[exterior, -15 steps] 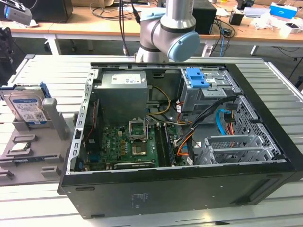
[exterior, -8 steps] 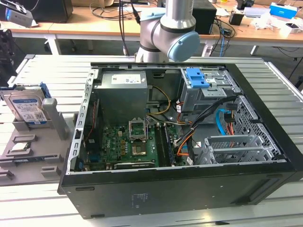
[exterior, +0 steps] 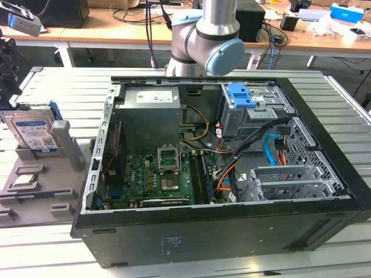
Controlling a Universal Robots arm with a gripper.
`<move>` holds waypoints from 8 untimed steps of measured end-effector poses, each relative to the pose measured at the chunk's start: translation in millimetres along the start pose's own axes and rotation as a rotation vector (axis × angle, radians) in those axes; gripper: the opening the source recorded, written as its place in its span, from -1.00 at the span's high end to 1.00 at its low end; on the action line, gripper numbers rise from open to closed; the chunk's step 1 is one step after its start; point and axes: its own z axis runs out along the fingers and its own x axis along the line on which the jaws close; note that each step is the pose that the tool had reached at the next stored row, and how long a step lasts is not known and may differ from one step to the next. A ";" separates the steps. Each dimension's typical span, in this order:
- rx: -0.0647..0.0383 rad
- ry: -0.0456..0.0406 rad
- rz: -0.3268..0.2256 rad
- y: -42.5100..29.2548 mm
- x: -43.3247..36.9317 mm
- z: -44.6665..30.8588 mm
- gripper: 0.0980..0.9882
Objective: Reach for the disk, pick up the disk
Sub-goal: 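Pick up the disk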
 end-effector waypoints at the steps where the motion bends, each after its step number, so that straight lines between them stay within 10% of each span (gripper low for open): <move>1: 0.000 0.0000 0.000 0.0 0.0 0.7 0.13; 8: 0.000 0.0001 0.000 -0.1 -0.5 4.9 0.13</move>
